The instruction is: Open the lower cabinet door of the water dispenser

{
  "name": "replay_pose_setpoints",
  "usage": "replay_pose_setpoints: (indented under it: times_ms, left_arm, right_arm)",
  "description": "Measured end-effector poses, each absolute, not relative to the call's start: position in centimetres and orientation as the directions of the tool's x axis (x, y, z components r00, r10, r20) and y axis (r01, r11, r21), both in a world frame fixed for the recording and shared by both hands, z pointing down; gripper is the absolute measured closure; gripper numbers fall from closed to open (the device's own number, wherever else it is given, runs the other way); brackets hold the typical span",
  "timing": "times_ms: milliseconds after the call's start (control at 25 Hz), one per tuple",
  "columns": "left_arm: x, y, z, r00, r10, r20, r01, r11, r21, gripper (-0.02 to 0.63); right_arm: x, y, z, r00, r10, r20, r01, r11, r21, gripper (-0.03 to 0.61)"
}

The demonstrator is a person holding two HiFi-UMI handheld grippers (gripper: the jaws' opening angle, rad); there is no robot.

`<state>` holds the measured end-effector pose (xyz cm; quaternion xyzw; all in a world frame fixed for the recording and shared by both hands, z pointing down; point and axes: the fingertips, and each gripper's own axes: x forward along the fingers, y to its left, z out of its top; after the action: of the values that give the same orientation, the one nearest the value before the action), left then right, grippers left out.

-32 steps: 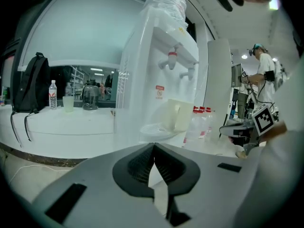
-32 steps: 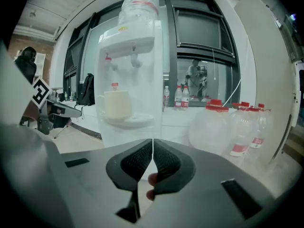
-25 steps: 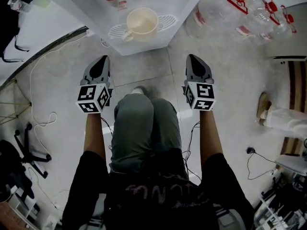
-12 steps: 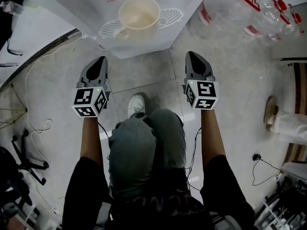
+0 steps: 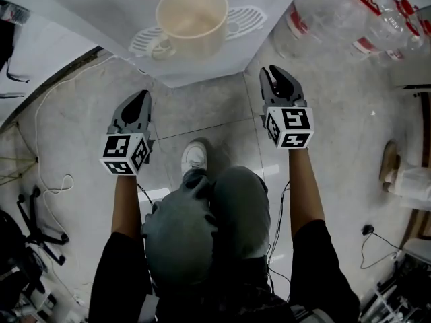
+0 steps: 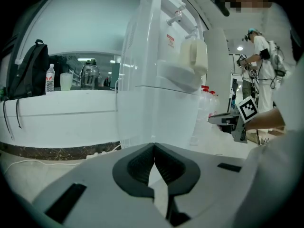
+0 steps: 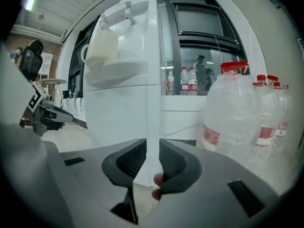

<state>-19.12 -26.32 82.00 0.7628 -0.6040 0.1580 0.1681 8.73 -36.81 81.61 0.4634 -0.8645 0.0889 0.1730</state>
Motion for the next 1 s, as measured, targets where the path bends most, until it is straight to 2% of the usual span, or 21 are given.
replay_pose_setpoints:
  times_ms: [160,360,840,1000]
  left_arm:
    - [-19.2,-26.0,83.4,0.223,-0.853,0.471,-0.973,-0.221,0.061,0.601]
    - [-18.9,-25.6,84.9,0.241,-0.832,0.499,-0.967,-0.249,0.051,0.601]
    - [-19.6,-25.6,87.3,0.277,-0.785,0.554,-0.951,-0.305,0.044,0.601]
    - [-19.5,-25.9,87.9,0.293,-0.78,0.553,-0.948,-0.313,0.06,0.601]
  right_arm:
    - [7.9,-37.9,82.5,-0.562,-0.729,0.391,-0.795,0.606,-0.013,0.4]
    - [6.7,-39.4,83.2,-0.606,-0.689,0.398,-0.757,0.652,-0.024,0.322]
    - [4.3,-42.0,84.0,-0.708,-0.582,0.4,-0.669,0.735,-0.113,0.314]
    - [4.0,-42.2,83.8,-0.709,-0.574,0.41,-0.658,0.748,-0.092,0.314]
